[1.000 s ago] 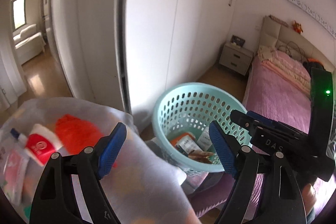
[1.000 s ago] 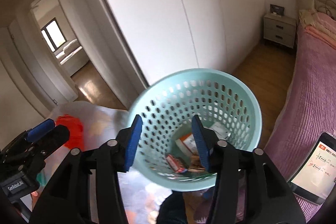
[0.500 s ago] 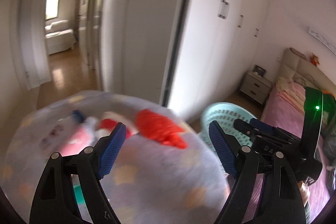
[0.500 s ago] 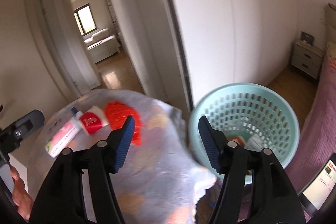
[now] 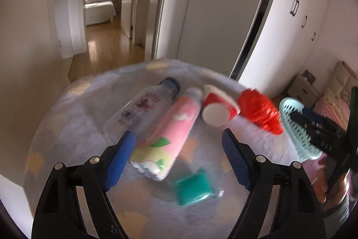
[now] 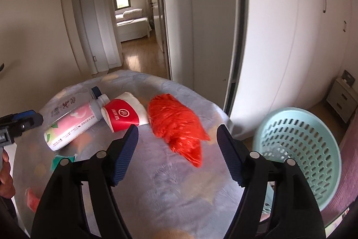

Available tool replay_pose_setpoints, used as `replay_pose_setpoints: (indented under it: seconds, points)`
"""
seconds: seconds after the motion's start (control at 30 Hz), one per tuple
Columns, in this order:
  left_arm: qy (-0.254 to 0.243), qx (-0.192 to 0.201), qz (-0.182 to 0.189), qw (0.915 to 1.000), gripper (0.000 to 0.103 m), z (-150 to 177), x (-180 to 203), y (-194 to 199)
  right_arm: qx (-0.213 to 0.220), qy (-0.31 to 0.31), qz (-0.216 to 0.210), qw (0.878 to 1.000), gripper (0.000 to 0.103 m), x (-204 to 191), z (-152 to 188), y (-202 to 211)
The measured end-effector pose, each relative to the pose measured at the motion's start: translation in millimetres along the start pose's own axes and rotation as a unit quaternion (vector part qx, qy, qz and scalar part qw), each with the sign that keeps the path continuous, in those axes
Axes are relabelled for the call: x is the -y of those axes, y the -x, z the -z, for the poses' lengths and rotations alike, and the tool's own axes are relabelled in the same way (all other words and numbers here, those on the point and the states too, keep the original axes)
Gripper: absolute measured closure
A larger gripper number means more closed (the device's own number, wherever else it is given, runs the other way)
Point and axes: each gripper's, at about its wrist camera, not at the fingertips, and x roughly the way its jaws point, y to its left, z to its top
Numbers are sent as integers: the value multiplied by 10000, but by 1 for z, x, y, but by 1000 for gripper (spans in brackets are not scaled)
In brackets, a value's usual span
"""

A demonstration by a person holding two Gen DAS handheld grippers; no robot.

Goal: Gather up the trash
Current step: 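Move both open tools back over the table, then grasp the pink drink bottle with the left tool while the right tool grasps the red plastic bag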

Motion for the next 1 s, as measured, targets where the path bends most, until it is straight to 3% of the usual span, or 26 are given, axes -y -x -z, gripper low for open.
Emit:
replay_pose_setpoints:
  seconds: [0.17, 0.37, 0.7, 0.9, 0.93, 1.0]
  points:
    - [-353, -232, 53, 9991, 38, 4, -3, -19, 252, -101, 315, 9991, 32, 2, 4, -21]
    - [-638, -487, -48, 9968, 46, 9, 0, -38, -2, -434, 62, 9990, 32, 15, 4, -48]
    - [-815, -781, -147, 9935, 43, 9, 7, -52, -449, -168, -140, 9987, 31, 4, 10, -71]
    - [-1079, -1136, -485, 9865, 40, 12, 24, -70, -521, -173, -207, 9983, 31, 6, 10, -75]
    - [-1131, -1185, -591, 9847, 40, 13, 27, -73, -531, -199, -216, 9982, 33, 6, 10, -76]
    - [-1177, -1225, -758, 9825, 41, 15, 31, -75, -507, -280, -198, 9981, 55, 10, 9, -75]
